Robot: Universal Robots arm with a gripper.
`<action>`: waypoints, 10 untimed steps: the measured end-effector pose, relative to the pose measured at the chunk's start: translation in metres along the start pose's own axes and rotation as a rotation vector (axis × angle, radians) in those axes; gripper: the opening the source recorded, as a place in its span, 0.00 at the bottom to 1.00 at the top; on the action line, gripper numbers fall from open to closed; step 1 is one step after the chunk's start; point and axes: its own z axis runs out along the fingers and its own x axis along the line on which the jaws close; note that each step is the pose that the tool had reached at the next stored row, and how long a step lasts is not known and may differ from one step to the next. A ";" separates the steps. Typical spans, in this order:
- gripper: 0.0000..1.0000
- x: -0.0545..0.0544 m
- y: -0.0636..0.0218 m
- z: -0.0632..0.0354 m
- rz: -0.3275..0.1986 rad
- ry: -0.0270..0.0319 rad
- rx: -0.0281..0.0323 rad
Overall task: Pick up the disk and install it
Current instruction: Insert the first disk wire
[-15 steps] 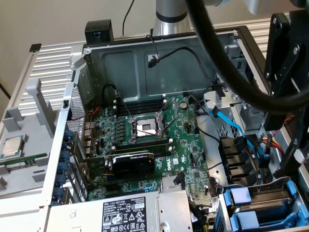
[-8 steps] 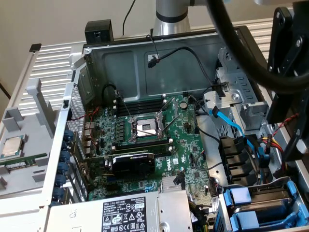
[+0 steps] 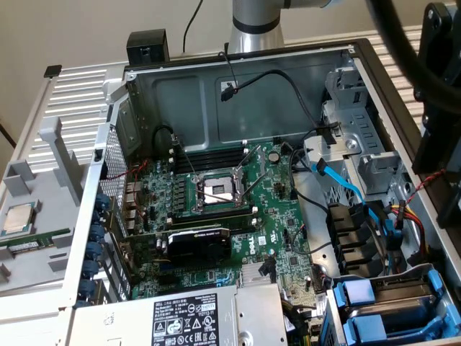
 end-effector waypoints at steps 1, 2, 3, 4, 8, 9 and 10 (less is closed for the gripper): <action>0.51 -0.001 -0.0029 0.0001 0.000 0.0000 0.0000; 0.51 -0.001 -0.0063 0.0003 0.000 -0.0001 0.0000; 0.51 -0.002 -0.0090 0.0004 0.001 0.0001 0.0000; 0.51 -0.003 -0.0107 0.0011 0.002 0.0002 0.0001; 0.51 -0.003 -0.0121 0.0052 0.036 -0.0007 0.0013; 0.51 -0.002 -0.0122 0.0062 0.048 -0.0016 0.0017; 0.51 -0.002 -0.0122 0.0069 0.058 -0.0022 0.0021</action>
